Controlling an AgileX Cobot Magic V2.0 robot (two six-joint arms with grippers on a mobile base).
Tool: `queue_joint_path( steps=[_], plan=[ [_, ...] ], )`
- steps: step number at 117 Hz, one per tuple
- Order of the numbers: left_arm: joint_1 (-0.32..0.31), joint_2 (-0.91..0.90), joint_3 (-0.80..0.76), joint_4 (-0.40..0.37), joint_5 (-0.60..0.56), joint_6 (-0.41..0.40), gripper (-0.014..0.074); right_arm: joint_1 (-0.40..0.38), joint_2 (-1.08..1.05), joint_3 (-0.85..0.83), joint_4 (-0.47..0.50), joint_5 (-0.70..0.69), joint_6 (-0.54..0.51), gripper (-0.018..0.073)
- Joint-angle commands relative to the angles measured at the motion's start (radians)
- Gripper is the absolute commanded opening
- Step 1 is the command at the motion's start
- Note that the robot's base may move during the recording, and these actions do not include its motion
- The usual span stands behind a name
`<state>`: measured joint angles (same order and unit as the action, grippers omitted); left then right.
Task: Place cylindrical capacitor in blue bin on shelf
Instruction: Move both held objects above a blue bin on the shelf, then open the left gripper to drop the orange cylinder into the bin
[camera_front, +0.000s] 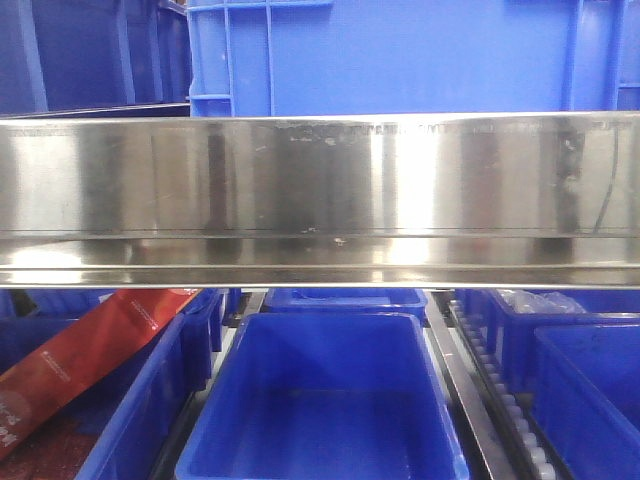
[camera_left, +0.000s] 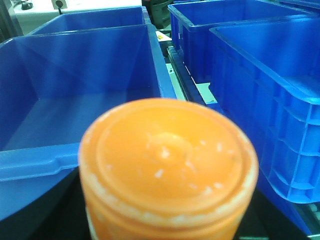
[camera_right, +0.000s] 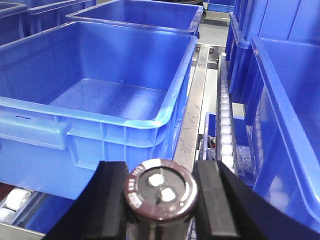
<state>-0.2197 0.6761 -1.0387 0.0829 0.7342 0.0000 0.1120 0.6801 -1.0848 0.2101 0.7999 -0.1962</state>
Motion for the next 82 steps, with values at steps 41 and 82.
queue_joint_path(
  steps=[41, 82],
  plan=[
    [-0.007, -0.004, 0.0, -0.002, -0.018, 0.0, -0.0111, 0.002, -0.004, -0.006, -0.004, -0.022, -0.004, -0.0143],
    [-0.007, -0.004, -0.002, -0.009, -0.03, 0.0, -0.0111, 0.002, -0.004, -0.006, -0.004, -0.022, -0.004, -0.0143]
  ],
)
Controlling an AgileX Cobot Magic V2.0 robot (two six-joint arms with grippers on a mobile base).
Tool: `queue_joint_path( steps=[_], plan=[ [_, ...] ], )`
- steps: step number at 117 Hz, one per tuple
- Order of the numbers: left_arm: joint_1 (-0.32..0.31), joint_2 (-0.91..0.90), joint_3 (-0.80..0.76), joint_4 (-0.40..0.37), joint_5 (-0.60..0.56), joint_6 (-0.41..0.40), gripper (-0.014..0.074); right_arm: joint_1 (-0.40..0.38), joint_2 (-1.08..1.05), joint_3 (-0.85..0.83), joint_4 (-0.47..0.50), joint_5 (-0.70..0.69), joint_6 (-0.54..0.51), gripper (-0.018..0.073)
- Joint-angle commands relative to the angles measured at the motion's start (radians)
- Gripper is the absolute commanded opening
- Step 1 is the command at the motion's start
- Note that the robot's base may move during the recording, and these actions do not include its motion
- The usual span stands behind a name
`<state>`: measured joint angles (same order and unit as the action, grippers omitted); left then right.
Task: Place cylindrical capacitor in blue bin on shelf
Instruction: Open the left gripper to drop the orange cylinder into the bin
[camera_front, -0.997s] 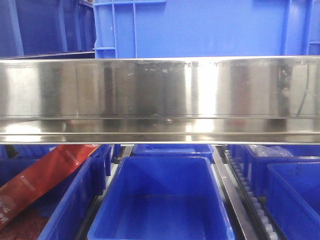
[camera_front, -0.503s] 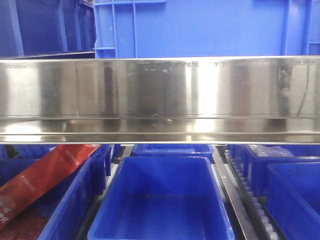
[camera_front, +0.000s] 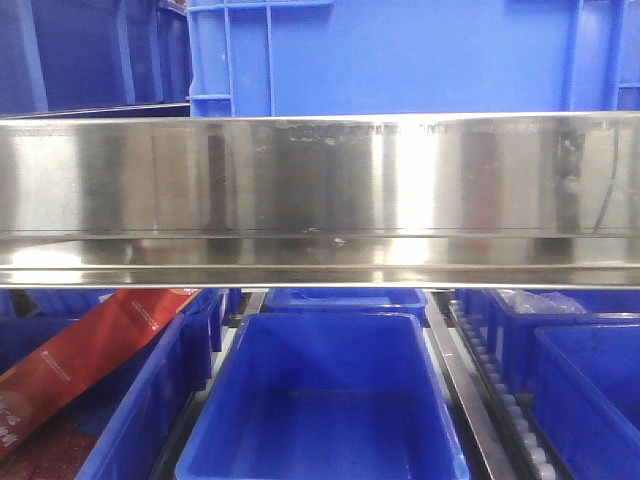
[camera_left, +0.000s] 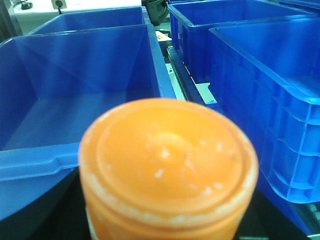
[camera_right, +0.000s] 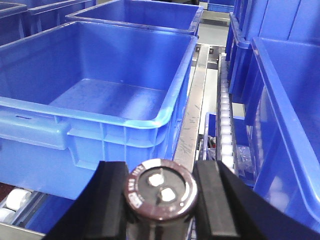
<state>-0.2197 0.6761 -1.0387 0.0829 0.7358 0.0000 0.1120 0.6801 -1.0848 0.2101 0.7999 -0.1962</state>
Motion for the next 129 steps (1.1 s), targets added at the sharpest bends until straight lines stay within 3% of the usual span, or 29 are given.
queue_joint_path(
  steps=[1, 10, 21, 48, 61, 72, 100, 129],
  plan=[
    [-0.007, -0.001, -0.002, -0.012, -0.037, 0.0, -0.0111, 0.002, -0.004, -0.006, -0.004, -0.022, -0.004, -0.0143],
    [-0.009, 0.015, -0.028, -0.023, -0.049, 0.0, -0.0111, 0.002, -0.004, -0.006, -0.004, -0.022, -0.004, -0.0143],
    [-0.062, 0.068, -0.092, -0.027, -0.047, 0.0, -0.0111, 0.002, -0.004, -0.006, -0.004, -0.022, -0.004, -0.0143],
    [-0.356, 0.328, -0.34, -0.027, -0.043, 0.045, -0.0111, 0.002, -0.004, -0.006, 0.009, -0.022, -0.004, -0.0143],
    [-0.448, 0.474, -0.449, -0.027, -0.055, 0.045, -0.0111, 0.002, -0.004, -0.006, 0.014, -0.022, -0.004, -0.0143],
    [-0.477, 0.606, -0.536, -0.027, -0.077, 0.045, -0.0111, 0.002, -0.004, -0.006, 0.032, -0.022, -0.004, -0.0143],
    [-0.477, 0.869, -0.691, -0.031, -0.104, 0.045, -0.0111, 0.002, -0.004, -0.006, 0.075, -0.022, -0.004, -0.0143],
    [-0.477, 1.035, -0.763, -0.124, -0.142, 0.052, -0.0111, 0.002, -0.004, -0.006, 0.077, -0.022, -0.004, -0.0143]
  ],
)
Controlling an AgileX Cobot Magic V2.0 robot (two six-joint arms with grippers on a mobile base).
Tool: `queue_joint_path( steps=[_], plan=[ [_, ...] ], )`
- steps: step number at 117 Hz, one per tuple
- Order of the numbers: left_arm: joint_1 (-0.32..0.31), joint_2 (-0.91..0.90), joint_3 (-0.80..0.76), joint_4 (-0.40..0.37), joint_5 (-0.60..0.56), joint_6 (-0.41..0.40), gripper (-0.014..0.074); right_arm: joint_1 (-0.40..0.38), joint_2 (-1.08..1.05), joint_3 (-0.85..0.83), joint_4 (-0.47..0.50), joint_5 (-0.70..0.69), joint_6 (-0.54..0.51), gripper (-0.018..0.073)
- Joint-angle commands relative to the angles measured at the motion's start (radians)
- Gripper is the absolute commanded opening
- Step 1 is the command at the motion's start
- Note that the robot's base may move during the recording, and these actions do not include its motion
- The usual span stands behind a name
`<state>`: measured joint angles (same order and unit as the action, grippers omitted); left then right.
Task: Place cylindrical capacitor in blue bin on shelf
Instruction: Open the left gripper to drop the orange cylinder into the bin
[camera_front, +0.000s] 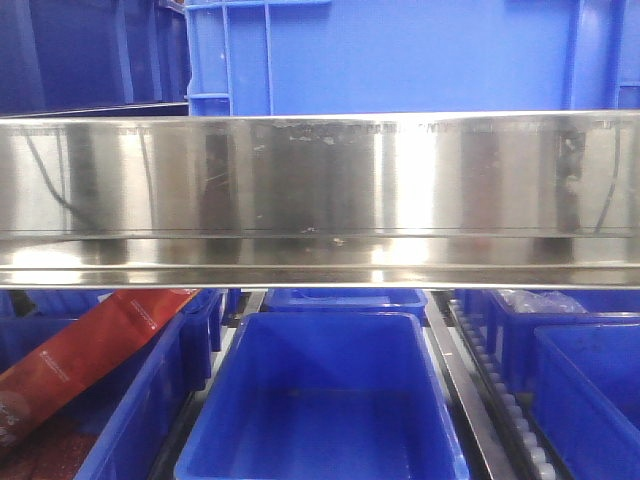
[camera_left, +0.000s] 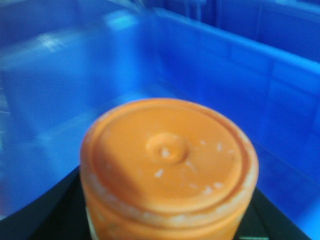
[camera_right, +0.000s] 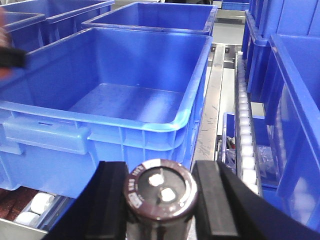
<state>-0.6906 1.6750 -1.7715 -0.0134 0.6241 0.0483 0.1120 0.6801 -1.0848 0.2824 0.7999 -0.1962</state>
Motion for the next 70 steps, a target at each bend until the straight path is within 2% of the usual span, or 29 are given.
queue_joint_path(
  steps=[1, 13, 21, 29, 46, 55, 60, 70],
  plan=[
    [-0.006, 0.036, -0.031, -0.028, -0.03, 0.004, -0.0111, 0.002, -0.004, -0.006, 0.005, -0.022, -0.004, -0.0143],
    [-0.006, 0.071, -0.04, -0.03, -0.041, 0.004, -0.0088, 0.002, -0.004, -0.006, 0.005, -0.022, -0.004, -0.0143],
    [-0.006, 0.085, -0.04, -0.03, -0.048, 0.004, -0.0011, 0.002, -0.004, -0.006, 0.005, -0.022, -0.004, -0.0143],
    [-0.006, 0.098, -0.04, -0.03, -0.051, 0.004, 0.0109, 0.002, -0.004, -0.006, 0.005, -0.022, -0.004, -0.0143],
    [-0.006, 0.104, -0.04, -0.03, -0.051, 0.004, 0.0439, 0.002, -0.004, -0.006, 0.005, -0.022, -0.004, -0.0143],
    [-0.006, 0.102, -0.042, -0.03, -0.051, 0.004, 0.0572, 0.002, -0.004, -0.006, 0.005, -0.022, -0.004, -0.0143],
    [-0.006, 0.098, -0.047, -0.03, -0.043, 0.004, 0.0617, 0.002, -0.004, -0.006, 0.005, -0.022, -0.004, -0.0143],
    [-0.006, 0.08, -0.048, -0.03, -0.033, 0.004, 0.0607, 0.002, -0.004, -0.006, 0.005, -0.022, -0.004, -0.0143]
  ],
)
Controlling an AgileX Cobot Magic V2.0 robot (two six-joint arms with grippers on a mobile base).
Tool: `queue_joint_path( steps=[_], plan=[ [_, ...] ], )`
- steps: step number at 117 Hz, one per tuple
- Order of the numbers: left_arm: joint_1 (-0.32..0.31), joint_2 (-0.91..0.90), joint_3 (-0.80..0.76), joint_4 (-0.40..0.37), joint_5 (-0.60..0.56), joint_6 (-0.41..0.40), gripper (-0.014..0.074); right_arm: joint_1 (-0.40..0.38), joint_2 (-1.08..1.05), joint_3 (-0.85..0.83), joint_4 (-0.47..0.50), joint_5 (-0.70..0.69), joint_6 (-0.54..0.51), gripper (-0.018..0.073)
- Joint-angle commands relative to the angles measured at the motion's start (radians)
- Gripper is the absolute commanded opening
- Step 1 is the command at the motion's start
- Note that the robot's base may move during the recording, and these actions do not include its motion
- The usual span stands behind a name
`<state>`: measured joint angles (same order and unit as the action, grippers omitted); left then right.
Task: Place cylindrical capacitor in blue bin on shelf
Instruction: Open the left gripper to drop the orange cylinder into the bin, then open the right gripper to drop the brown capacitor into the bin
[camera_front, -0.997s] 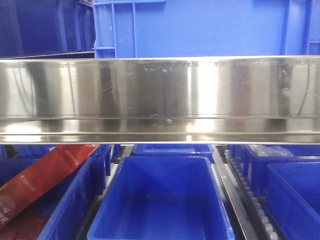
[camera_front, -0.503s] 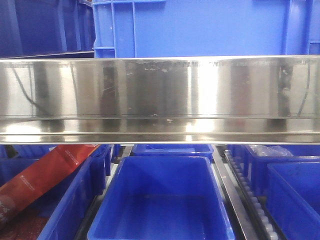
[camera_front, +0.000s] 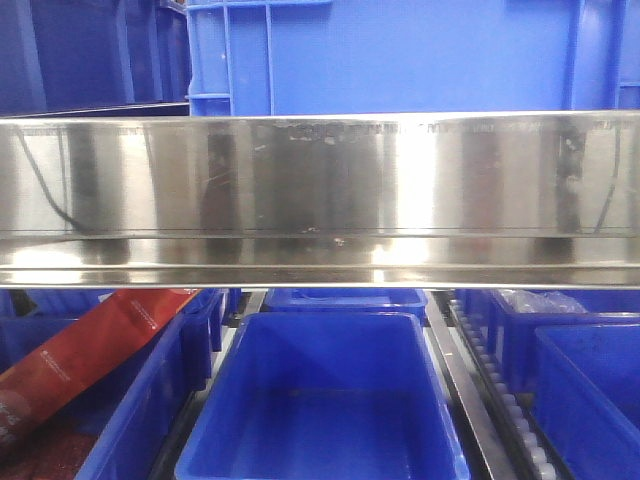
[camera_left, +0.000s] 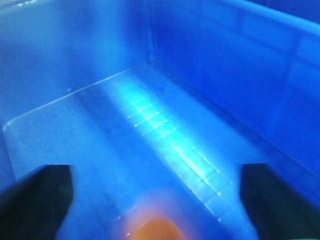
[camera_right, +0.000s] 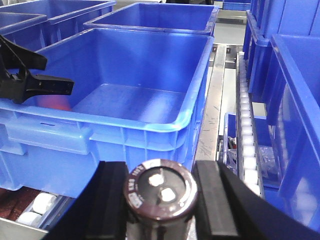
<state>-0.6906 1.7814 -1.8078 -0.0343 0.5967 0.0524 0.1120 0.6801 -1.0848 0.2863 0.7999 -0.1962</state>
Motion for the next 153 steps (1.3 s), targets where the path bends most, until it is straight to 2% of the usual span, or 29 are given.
queue_joint_path(
  steps=[1, 22, 32, 36, 37, 40, 47, 48, 51, 63, 94, 101, 112, 130, 153],
  plan=[
    [-0.006, -0.029, -0.012, -0.009, -0.005, 0.0, 0.0605, 0.002, -0.004, -0.006, 0.001, -0.022, -0.004, -0.0143],
    [-0.006, -0.115, -0.012, -0.004, 0.075, 0.0, 0.0584, 0.002, -0.004, -0.006, 0.001, -0.022, -0.004, -0.0143],
    [-0.001, -0.174, -0.012, 0.004, 0.127, 0.0, 0.0499, 0.002, -0.004, -0.006, 0.001, -0.022, -0.004, -0.0143],
    [-0.001, -0.2, -0.012, 0.018, 0.15, 0.0, 0.0435, 0.002, -0.004, -0.006, 0.001, -0.022, -0.004, -0.0143],
    [-0.001, -0.211, -0.012, 0.025, 0.159, 0.0, 0.0389, 0.002, -0.004, -0.006, 0.001, -0.022, -0.004, -0.0143],
    [-0.001, -0.227, -0.012, 0.034, 0.175, 0.0, 0.0357, 0.002, -0.004, -0.006, 0.0, -0.02, -0.004, -0.0143],
    [-0.001, -0.278, -0.009, 0.046, 0.216, 0.0, 0.0182, 0.002, -0.004, -0.006, 0.0, -0.018, -0.004, -0.0143],
    [-0.001, -0.284, -0.009, 0.049, 0.216, 0.0, 0.0182, 0.002, -0.004, -0.006, 0.0, -0.018, -0.004, -0.0143],
    [-0.001, -0.308, -0.001, 0.049, 0.227, 0.0, 0.0093, 0.002, -0.004, -0.006, 0.0, -0.014, -0.004, -0.0143],
    [-0.001, -0.404, 0.061, 0.049, 0.231, 0.0, -0.0115, 0.002, -0.004, -0.006, 0.0, -0.002, -0.004, -0.0143],
    [-0.001, -0.722, 0.38, 0.075, 0.157, -0.018, -0.0111, 0.002, -0.004, -0.006, 0.0, -0.002, -0.004, -0.0143],
    [-0.001, -0.801, 0.463, 0.087, 0.118, -0.052, -0.0111, 0.002, 0.002, -0.01, 0.0, -0.007, -0.004, -0.0143],
    [-0.001, -0.923, 0.582, 0.146, 0.074, -0.15, -0.0111, 0.002, 0.027, -0.033, 0.0, -0.007, -0.004, -0.0143],
    [-0.001, -1.095, 0.731, 0.172, 0.045, -0.169, -0.0111, 0.015, 0.128, -0.153, 0.0, 0.001, -0.008, -0.0143],
    [-0.001, -1.237, 0.817, 0.17, 0.045, -0.169, -0.0111, 0.126, 0.361, -0.39, -0.007, 0.001, -0.075, -0.0143]
  ],
)
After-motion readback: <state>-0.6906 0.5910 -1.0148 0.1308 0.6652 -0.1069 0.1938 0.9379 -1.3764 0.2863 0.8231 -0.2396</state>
